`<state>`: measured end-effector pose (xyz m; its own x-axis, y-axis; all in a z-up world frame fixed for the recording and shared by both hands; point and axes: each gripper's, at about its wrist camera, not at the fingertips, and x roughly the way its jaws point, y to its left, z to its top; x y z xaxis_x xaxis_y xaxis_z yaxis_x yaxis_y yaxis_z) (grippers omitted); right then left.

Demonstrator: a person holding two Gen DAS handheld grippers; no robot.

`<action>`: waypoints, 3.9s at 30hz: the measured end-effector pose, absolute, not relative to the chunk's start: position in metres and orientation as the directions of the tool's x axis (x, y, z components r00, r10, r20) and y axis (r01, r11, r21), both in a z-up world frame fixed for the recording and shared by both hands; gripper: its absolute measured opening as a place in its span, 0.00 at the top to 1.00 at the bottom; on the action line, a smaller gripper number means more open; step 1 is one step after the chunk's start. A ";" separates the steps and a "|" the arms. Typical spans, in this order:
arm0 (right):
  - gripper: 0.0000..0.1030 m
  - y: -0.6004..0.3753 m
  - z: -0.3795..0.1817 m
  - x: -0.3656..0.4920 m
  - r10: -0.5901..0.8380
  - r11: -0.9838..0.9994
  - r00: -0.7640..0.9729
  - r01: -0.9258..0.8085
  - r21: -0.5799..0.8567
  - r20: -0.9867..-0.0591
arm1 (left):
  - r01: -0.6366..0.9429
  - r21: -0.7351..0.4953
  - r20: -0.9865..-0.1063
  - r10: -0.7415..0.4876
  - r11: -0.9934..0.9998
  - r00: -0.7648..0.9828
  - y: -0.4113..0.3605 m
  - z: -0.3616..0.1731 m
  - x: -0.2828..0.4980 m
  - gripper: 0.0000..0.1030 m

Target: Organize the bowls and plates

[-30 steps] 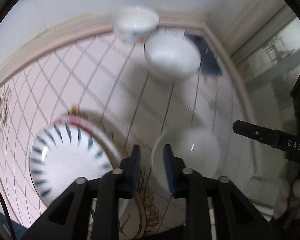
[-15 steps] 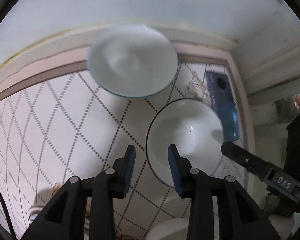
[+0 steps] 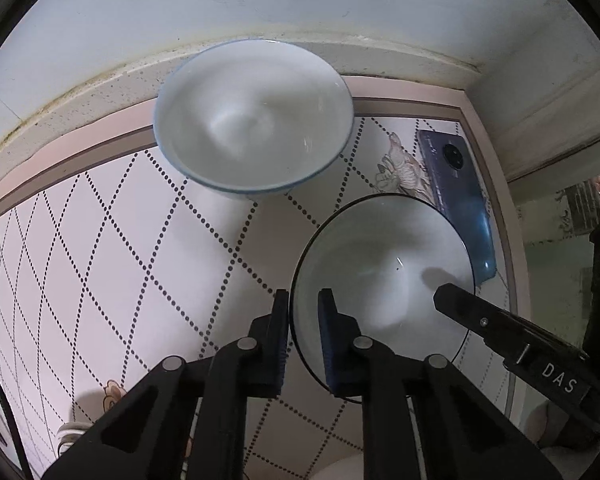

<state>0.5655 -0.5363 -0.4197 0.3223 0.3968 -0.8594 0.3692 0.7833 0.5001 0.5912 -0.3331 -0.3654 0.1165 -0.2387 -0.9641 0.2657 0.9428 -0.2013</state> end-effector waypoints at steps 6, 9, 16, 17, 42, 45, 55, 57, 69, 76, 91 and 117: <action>0.85 -0.539 -0.403 0.546 0.409 0.781 0.335 0.353 0.515 -0.849 | 0.298 -0.226 -0.950 -0.277 0.927 0.141 -0.329 -0.334 0.575 0.88; 0.85 -0.538 -0.384 0.531 0.415 0.781 0.346 0.339 0.524 -0.842 | 0.317 -0.226 -0.943 -0.288 0.921 0.165 -0.327 -0.311 0.558 0.88; 0.85 -0.531 -0.336 0.480 0.418 0.789 0.365 0.308 0.532 -0.832 | 0.355 -0.257 -0.927 -0.334 0.899 0.173 -0.313 -0.271 0.509 0.88; 0.84 -0.529 -0.332 0.471 0.422 0.785 0.364 0.310 0.536 -0.830 | 0.364 -0.263 -0.926 -0.339 0.894 0.165 -0.310 -0.268 0.500 0.88; 0.84 -0.495 -0.381 0.387 0.459 0.783 0.197 0.371 0.499 -0.866 | 0.416 -0.194 -0.970 -0.236 0.888 0.053 -0.298 -0.327 0.442 0.88; 0.84 -0.495 -0.383 0.388 0.455 0.787 0.190 0.371 0.492 -0.870 | 0.418 -0.186 -0.972 -0.228 0.889 0.052 -0.299 -0.331 0.441 0.88; 0.84 -0.491 -0.386 0.393 0.443 0.804 0.166 0.362 0.472 -0.881 | 0.418 -0.172 -0.978 -0.205 0.892 0.036 -0.296 -0.341 0.439 0.88; 0.83 -0.490 -0.386 0.394 0.438 0.810 0.158 0.358 0.464 -0.885 | 0.418 -0.168 -0.979 -0.199 0.893 0.033 -0.296 -0.342 0.439 0.88; 0.50 -0.515 -0.331 0.442 0.450 0.815 0.219 0.296 0.498 -0.866 | 0.321 -0.265 -0.938 -0.321 0.909 0.134 -0.265 -0.272 0.507 0.63; 0.45 -0.530 -0.333 0.564 0.445 0.780 0.374 0.286 0.557 -0.814 | 0.146 -0.239 -0.943 -0.265 0.960 0.202 -0.255 -0.299 0.637 0.60; 0.79 -0.519 -0.432 0.702 0.494 0.738 0.286 0.361 0.570 -0.821 | 0.132 -0.225 -0.965 -0.239 0.965 0.104 -0.284 -0.373 0.717 0.86; 0.83 -0.503 -0.325 0.590 0.438 0.799 0.353 0.268 0.538 -0.827 | 0.289 -0.247 -0.931 -0.309 0.925 0.195 -0.290 -0.264 0.582 0.88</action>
<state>0.5904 -0.5029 -0.3252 0.3531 0.4383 -0.8266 0.2684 0.7989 0.5383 0.5823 -0.2904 -0.2639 0.1952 -0.3092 -0.9308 0.2893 0.9249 -0.2466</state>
